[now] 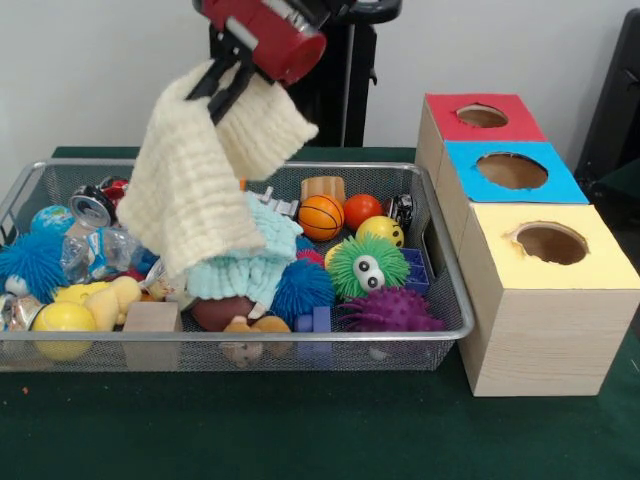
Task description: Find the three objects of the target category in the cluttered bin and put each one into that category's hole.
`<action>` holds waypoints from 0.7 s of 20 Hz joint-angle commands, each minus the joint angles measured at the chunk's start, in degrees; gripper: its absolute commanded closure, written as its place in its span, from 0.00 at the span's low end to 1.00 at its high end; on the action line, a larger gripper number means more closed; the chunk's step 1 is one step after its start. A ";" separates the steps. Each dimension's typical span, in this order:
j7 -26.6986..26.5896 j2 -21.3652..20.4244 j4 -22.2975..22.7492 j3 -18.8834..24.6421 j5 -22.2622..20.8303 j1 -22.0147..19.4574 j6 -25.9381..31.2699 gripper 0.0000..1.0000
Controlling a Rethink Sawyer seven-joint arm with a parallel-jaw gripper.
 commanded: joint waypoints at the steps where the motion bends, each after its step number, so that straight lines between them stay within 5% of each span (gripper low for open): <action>1: 4.72 -0.46 6.91 19.94 4.14 -6.72 2.34 1.00; 5: 4.82 -0.87 6.93 22.15 4.04 -7.80 2.88 1.00; 8: -0.24 -4.20 9.39 30.39 4.16 -13.79 4.84 1.00; 9: -0.04 -5.38 10.56 33.86 4.89 -16.26 7.61 0.00; 14: -3.78 -8.45 13.83 42.56 6.77 -23.60 11.37 0.00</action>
